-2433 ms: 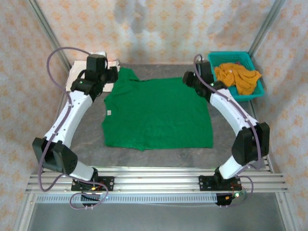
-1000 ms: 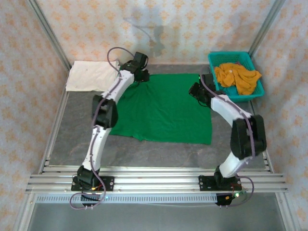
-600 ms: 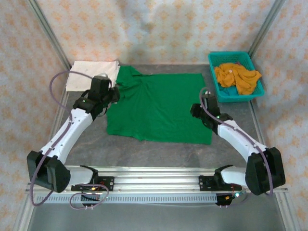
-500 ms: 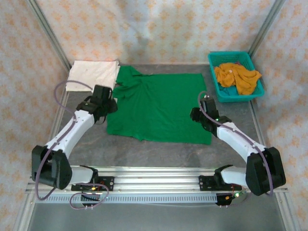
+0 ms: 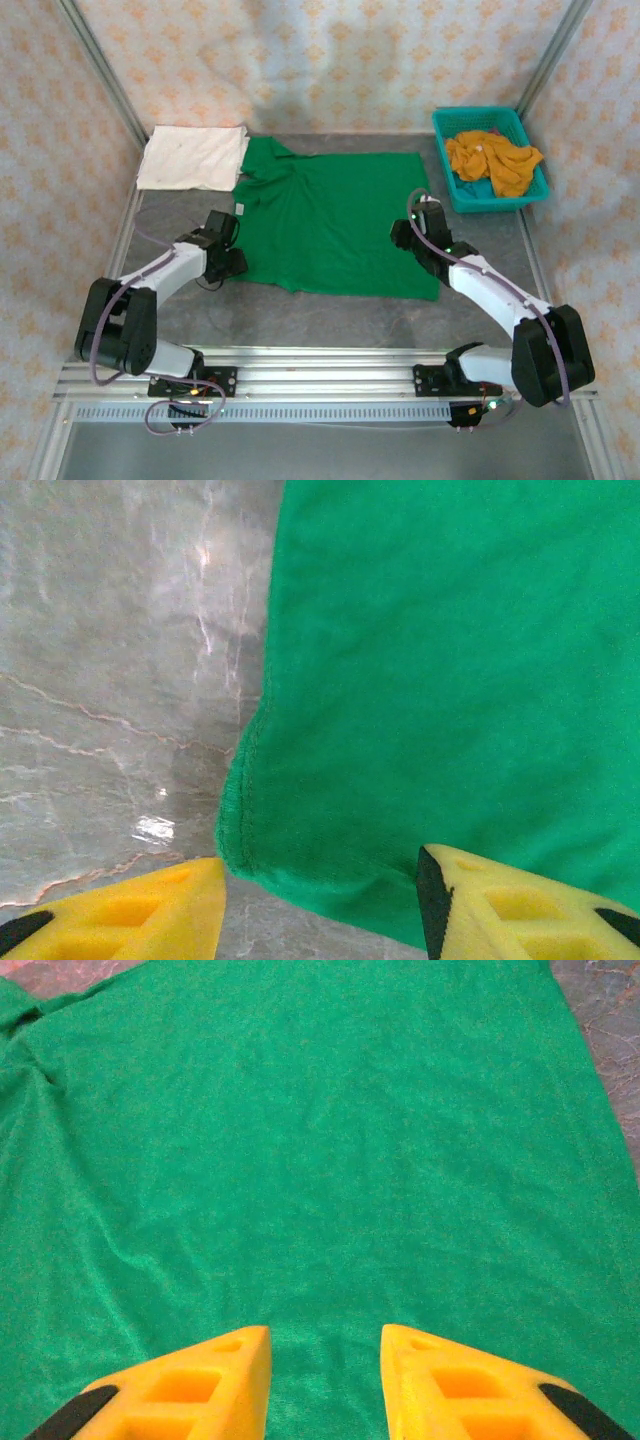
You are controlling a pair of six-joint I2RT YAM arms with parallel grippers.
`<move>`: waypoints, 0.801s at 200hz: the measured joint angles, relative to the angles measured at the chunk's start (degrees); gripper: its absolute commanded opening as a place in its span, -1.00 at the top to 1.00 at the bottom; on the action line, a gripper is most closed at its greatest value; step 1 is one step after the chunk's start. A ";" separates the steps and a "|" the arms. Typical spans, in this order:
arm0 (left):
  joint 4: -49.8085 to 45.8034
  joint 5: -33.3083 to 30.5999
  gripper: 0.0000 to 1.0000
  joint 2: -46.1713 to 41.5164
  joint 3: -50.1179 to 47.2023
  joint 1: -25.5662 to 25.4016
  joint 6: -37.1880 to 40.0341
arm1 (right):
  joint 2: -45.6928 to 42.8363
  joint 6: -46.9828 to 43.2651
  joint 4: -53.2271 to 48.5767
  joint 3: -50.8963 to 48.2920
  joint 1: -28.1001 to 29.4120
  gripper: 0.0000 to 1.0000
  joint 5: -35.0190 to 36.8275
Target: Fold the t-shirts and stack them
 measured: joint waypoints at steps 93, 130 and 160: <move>1.86 -0.11 1.00 3.13 3.02 -0.66 0.68 | 0.00 0.96 1.79 -0.28 0.07 0.30 0.76; -6.08 -0.33 1.00 2.32 17.25 -6.32 0.90 | 0.00 1.09 1.79 -0.44 0.07 0.28 1.99; -8.31 -0.07 1.00 7.43 32.81 -10.05 2.29 | 0.00 1.07 1.86 -0.44 0.04 0.28 2.99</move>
